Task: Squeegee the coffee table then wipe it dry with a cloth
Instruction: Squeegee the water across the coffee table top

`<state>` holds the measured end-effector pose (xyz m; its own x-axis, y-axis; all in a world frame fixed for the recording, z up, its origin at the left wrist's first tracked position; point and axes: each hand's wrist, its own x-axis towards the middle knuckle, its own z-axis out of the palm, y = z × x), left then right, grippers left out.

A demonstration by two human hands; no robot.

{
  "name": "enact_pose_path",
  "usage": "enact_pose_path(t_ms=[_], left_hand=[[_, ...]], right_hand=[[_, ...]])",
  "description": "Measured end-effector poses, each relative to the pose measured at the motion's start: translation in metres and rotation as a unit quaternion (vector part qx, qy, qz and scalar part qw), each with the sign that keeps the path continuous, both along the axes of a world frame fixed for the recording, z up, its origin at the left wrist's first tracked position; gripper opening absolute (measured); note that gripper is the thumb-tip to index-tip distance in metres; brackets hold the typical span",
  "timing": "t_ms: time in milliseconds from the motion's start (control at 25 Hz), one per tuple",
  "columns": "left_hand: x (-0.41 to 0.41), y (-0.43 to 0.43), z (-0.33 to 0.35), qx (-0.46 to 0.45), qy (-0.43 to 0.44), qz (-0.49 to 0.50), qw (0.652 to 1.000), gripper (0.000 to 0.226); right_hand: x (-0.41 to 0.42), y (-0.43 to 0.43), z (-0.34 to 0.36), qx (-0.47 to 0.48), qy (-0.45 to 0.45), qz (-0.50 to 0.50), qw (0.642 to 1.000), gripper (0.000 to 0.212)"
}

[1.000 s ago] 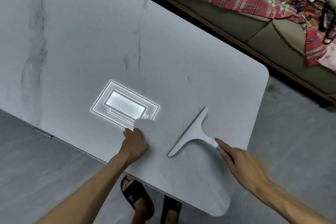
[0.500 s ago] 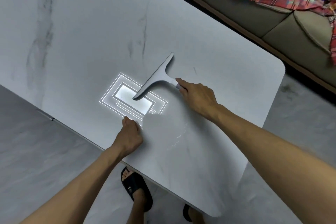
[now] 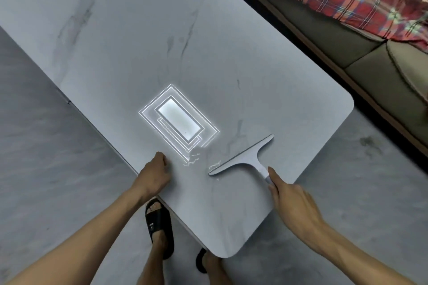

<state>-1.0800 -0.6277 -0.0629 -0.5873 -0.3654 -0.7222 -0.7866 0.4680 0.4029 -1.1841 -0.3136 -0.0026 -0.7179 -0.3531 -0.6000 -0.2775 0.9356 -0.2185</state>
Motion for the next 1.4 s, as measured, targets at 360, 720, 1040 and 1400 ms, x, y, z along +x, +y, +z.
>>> enact_pose_path(t_ms=[360,720,1040,1400], left_hand=[[0.053,-0.021,0.031,-0.092,0.093,0.243,0.961,0.023],[0.074,-0.006,0.014,-0.005,0.016,0.139,0.990,0.022],[0.061,0.024,0.003,0.041,0.005,0.062,0.997,0.013],[0.073,0.019,0.003,-0.030,0.033,0.076,0.996,0.020]], right_hand=[[0.021,-0.152,-0.018,-0.136,0.010,0.300,0.944,0.043],[0.043,-0.105,-0.051,-0.068,0.030,0.271,0.960,0.046],[0.063,0.014,-0.012,0.002,0.031,0.183,0.983,0.048],[0.092,-0.090,-0.042,-0.096,0.075,0.333,0.935,0.045]])
